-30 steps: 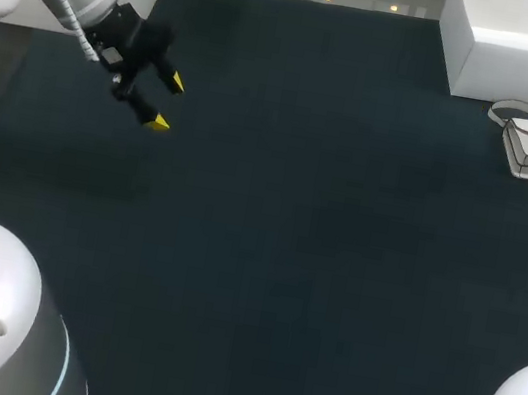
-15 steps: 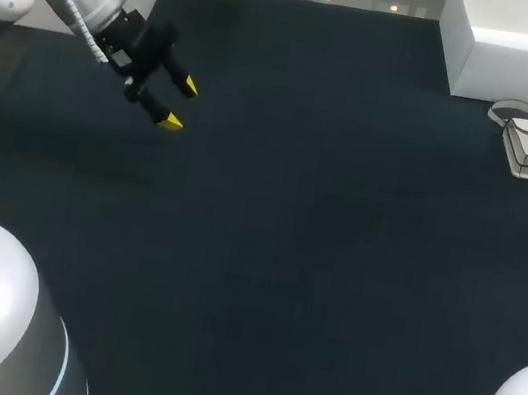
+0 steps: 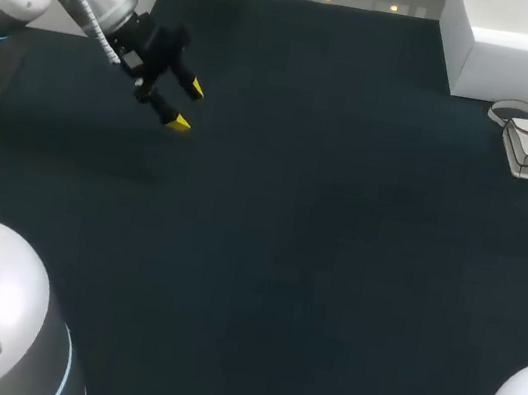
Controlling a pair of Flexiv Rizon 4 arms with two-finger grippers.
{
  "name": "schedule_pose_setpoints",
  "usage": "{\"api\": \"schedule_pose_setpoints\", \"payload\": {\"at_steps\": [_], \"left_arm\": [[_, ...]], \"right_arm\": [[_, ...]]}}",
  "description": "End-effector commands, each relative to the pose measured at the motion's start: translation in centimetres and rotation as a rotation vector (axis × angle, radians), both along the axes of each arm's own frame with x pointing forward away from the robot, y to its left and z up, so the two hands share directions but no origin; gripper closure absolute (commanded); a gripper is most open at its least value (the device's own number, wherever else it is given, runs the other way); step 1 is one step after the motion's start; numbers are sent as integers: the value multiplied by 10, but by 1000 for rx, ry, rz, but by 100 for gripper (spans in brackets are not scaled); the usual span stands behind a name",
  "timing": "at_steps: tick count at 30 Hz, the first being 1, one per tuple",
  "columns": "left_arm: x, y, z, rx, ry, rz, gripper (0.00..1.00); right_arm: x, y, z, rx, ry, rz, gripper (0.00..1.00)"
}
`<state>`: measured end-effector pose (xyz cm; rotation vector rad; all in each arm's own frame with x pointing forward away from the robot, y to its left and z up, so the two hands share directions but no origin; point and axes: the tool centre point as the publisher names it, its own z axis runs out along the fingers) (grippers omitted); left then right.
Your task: Pick up the bag, open it, inspect its contents, close it, and place it on the opposite side
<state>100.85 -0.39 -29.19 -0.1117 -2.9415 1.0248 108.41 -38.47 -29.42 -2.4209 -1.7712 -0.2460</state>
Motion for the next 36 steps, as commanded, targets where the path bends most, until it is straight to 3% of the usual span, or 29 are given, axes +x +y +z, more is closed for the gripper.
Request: {"api": "schedule_pose_setpoints", "payload": {"at_steps": [1,7,16,33,36], "left_arm": [[1,0,-1,-2,1,-1,0],[1,0,-1,-2,1,-1,0],[1,0,-1,-2,1,-1,0],[1,0,-1,-2,1,-1,0],[1,0,-1,-2,1,-1,0]], "right_arm": [[7,-15,-6,26,17,-24,0],[12,-37,-13,75,-3,-81,0],[22,-64,-35,120,32,-128,0],[57,-63,-56,256,29,-145,0],[60,-63,-61,276,28,-146,4]]}}
